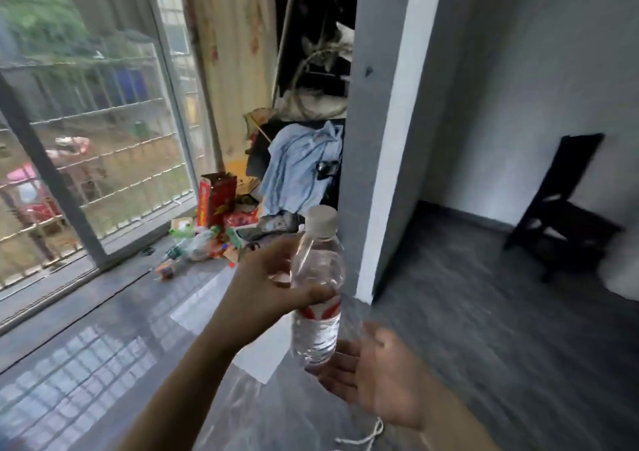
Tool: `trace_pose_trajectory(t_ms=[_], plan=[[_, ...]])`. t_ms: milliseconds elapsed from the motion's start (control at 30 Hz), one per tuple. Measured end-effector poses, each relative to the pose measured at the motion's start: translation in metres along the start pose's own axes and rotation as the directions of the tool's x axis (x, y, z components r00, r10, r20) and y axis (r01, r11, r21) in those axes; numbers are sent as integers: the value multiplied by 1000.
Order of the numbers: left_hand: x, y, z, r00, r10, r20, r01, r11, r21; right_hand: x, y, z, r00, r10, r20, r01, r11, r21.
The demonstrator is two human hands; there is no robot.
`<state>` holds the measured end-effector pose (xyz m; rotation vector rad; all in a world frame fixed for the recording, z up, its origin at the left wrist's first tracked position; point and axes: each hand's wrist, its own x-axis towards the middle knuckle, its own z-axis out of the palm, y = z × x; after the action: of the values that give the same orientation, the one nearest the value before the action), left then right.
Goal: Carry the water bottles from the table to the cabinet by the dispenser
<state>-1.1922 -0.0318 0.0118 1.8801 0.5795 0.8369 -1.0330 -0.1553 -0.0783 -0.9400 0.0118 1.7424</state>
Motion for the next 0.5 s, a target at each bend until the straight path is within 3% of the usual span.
trace_pose_trajectory(t_ms=[267, 500], plan=[[74, 28, 118, 961, 92, 261, -61, 990, -127, -72, -46, -80, 952, -279, -125, 288, 955, 69], [130, 63, 212, 909, 159, 385, -79, 973, -217, -123, -104, -138, 894, -409, -184, 430, 898, 96]])
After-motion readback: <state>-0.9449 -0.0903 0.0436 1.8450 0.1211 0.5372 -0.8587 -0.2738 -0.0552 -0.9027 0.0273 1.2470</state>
